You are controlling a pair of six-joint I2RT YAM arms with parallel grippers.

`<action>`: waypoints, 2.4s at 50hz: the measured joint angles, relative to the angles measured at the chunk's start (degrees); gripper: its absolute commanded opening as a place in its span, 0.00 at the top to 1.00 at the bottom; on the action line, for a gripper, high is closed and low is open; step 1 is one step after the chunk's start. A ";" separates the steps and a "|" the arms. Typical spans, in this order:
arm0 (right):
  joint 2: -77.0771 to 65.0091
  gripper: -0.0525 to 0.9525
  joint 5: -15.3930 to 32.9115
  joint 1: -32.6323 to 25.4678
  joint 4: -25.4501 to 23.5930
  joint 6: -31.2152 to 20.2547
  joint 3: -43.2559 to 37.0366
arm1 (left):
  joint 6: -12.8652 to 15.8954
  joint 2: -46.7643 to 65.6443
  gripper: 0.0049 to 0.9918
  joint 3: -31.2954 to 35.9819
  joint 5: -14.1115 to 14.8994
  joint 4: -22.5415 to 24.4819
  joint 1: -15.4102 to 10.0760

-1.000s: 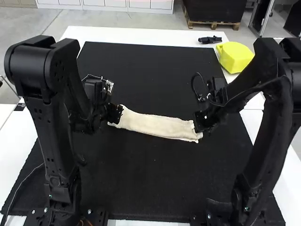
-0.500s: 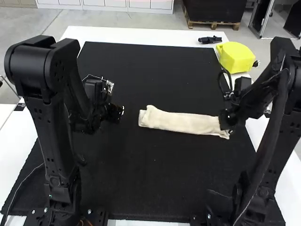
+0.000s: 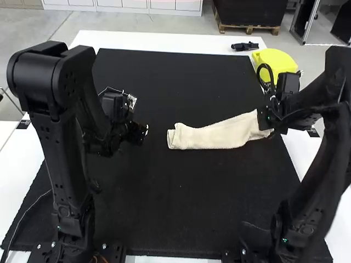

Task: Fold the towel.

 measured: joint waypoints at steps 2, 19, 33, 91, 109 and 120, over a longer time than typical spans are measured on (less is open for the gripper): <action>0.02 0.96 0.17 0.63 -0.26 0.33 0.00 | 0.00 0.00 0.02 0.00 -0.13 0.00 0.00; 0.02 0.96 1.25 8.61 -1.20 3.26 0.02 | 0.00 0.00 0.02 0.00 -0.79 -0.15 0.00; 0.02 0.96 2.14 15.39 -1.16 6.51 0.02 | 0.00 0.02 0.02 0.00 -0.81 -0.22 0.00; 2.64 0.96 1.88 41.13 7.56 11.43 -2.38 | -0.20 0.00 0.02 0.00 -3.15 0.28 -3.13; 5.60 0.96 1.84 41.13 10.78 9.62 -2.40 | -0.90 0.00 0.03 0.26 -4.90 0.44 -5.03; 5.66 0.96 1.84 41.13 10.88 8.90 -1.11 | -0.94 0.00 0.03 0.26 -5.42 0.44 -5.03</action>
